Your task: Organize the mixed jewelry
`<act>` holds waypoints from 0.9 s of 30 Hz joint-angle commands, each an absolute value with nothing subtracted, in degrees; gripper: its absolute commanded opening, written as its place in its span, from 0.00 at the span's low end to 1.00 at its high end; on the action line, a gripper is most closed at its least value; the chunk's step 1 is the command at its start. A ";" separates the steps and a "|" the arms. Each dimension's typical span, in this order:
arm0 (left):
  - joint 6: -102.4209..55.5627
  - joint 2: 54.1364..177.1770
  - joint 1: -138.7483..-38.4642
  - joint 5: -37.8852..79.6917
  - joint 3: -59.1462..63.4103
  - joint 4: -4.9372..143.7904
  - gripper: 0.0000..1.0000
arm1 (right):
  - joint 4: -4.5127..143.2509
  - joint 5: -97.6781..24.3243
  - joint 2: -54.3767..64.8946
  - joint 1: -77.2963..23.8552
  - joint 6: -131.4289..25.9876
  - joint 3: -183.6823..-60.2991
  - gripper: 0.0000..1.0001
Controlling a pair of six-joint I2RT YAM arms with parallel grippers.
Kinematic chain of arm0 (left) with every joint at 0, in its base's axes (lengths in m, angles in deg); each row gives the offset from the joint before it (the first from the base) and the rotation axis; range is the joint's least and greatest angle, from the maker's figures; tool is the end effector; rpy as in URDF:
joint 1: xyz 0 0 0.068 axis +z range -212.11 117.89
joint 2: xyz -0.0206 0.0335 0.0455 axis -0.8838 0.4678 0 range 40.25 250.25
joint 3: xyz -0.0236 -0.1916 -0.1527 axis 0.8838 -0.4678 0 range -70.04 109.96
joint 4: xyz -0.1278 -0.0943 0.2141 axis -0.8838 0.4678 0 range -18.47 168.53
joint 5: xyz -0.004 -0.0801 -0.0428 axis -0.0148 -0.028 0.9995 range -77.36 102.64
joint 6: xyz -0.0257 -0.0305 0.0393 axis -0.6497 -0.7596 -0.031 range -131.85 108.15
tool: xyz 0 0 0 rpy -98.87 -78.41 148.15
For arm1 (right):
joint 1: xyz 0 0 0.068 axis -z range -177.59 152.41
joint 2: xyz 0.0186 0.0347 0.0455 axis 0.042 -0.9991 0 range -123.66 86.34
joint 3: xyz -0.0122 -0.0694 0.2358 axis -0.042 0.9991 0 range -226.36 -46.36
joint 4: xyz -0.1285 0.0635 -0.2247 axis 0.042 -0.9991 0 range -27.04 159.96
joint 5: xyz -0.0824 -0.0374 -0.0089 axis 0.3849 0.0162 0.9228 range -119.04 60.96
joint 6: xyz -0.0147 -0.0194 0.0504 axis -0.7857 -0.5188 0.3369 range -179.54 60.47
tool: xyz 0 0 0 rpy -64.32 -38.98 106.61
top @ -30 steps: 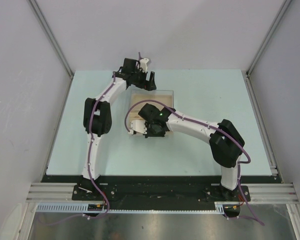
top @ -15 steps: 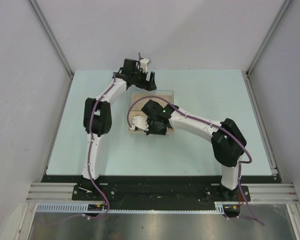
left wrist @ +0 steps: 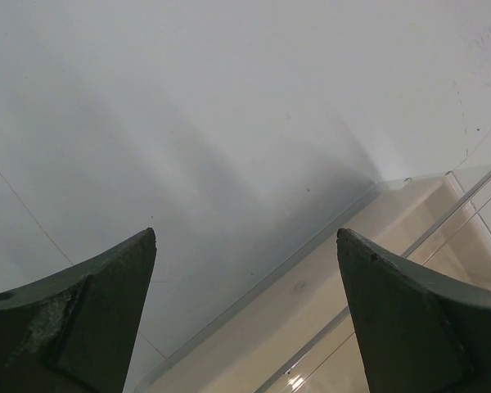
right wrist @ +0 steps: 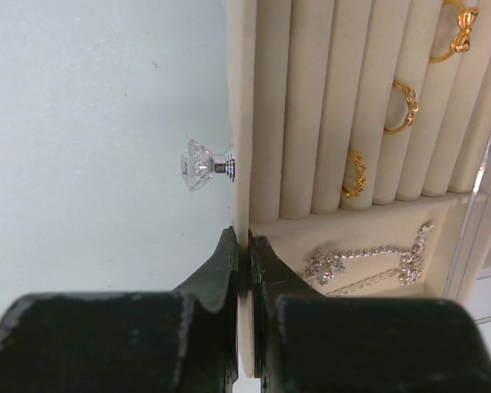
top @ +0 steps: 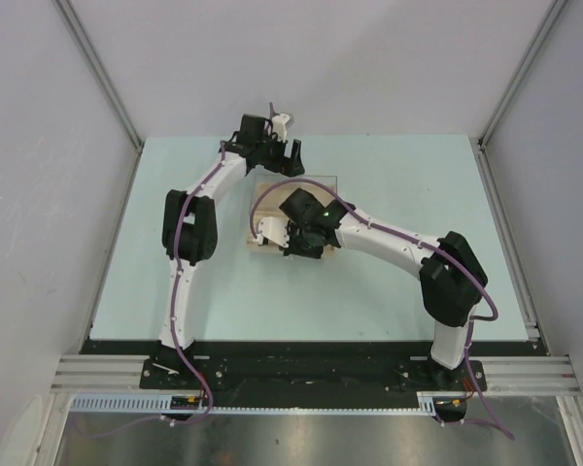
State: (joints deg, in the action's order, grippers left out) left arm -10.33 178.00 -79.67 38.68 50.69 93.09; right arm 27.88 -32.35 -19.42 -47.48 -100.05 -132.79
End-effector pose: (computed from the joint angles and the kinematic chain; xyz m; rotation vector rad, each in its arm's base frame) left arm 0.5068 -0.1782 0.1886 0.6147 2.1589 -0.6606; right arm 0.2523 0.3029 0.2158 -1.8913 1.8505 0.1314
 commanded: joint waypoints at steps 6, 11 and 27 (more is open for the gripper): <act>-8.16 177.71 -81.35 39.27 49.05 97.90 0.96 | 34.28 -29.12 -17.37 -46.11 -100.31 -133.54 0.00; -7.90 177.80 -81.79 39.36 48.62 97.99 0.96 | 34.81 -27.11 -18.07 -45.85 -101.72 -133.54 0.00; -6.31 178.15 -82.23 39.36 48.44 99.04 0.95 | 33.84 -25.44 -20.18 -44.18 -107.78 -134.16 0.00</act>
